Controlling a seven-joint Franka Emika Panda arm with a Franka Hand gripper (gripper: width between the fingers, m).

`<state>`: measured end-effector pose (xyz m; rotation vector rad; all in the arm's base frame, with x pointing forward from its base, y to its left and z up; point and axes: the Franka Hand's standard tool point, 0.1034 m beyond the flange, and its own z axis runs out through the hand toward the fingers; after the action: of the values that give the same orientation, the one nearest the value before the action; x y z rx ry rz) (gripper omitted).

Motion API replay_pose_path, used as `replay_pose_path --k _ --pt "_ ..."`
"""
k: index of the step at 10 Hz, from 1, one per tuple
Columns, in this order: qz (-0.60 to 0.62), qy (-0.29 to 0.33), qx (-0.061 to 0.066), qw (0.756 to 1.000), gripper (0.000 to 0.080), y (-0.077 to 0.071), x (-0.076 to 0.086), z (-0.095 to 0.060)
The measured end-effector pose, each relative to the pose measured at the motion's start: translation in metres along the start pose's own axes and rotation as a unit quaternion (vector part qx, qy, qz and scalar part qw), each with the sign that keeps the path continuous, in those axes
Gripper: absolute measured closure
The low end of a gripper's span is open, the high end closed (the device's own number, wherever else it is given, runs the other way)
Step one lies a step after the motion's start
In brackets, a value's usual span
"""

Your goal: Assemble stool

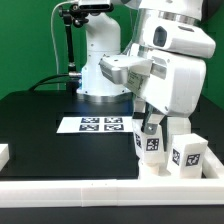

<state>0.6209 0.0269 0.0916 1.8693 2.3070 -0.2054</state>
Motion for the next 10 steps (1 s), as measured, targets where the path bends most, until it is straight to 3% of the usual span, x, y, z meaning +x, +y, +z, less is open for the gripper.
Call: replay_pose_path --k 1,3,4,10 --pt "0.043 0.000 0.004 0.999 0.0463 -0.002 0.000 0.000" --pt "0.161 -0.005 0.029 0.986 0.0463 -0.008 -0.002 0.001" --pt "0.196 -0.008 0.033 0.980 0.0463 -0.010 -0.002 0.001" --pt "0.412 -0.017 0.040 0.910 0.0462 -0.015 0.006 0.001"
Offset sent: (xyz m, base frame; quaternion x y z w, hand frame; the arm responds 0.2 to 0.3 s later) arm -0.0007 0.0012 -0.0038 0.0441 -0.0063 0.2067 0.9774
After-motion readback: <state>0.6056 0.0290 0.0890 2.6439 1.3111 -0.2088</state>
